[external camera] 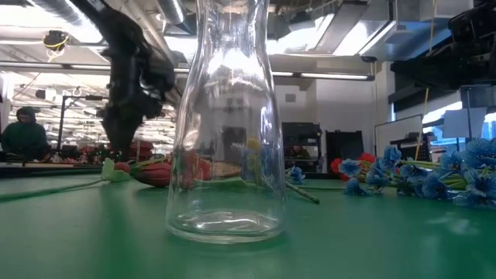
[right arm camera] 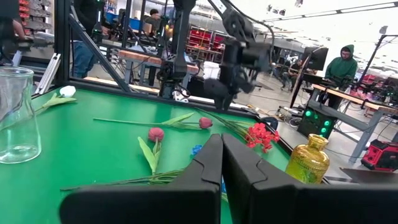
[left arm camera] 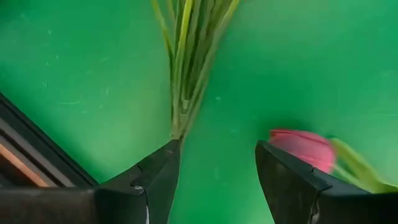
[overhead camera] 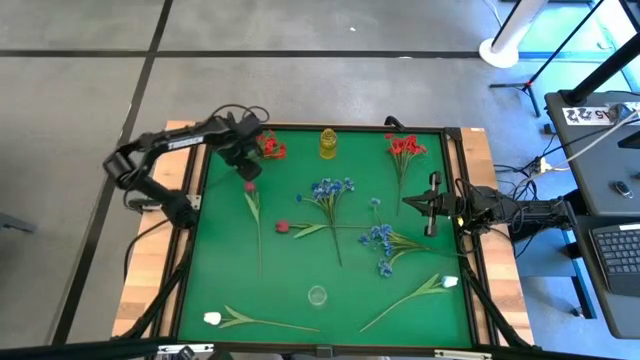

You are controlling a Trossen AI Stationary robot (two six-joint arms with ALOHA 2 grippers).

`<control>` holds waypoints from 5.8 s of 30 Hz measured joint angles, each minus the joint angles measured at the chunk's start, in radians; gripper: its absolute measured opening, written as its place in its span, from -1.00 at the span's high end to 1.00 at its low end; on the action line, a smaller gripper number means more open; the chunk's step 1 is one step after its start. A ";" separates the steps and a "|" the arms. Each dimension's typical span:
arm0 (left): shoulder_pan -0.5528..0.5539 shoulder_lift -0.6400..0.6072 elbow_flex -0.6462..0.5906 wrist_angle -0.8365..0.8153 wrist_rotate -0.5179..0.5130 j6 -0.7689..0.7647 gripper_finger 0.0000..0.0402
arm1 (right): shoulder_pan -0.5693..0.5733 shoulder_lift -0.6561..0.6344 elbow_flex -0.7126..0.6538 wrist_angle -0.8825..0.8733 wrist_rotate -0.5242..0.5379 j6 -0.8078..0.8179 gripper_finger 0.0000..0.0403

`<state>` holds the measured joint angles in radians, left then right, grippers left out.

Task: Sort flowers into vase by color
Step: Put the left red flowers into the yellow vase

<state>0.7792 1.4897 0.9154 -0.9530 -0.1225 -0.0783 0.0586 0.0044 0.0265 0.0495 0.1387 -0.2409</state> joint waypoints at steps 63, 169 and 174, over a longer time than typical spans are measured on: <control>0.029 0.050 0.104 0.172 0.018 -0.042 0.95 | 0.000 0.000 0.000 0.000 0.000 0.000 0.96; -0.193 0.193 0.095 1.412 0.064 0.143 0.94 | 0.000 0.000 0.000 0.000 0.000 0.000 0.96; -0.193 0.193 0.095 1.305 0.065 0.159 0.94 | 0.000 0.000 0.000 0.000 0.000 0.000 0.96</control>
<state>0.5861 1.6829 1.0100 0.3518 -0.0574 0.0803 0.0586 0.0042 0.0265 0.0498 0.1387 -0.2407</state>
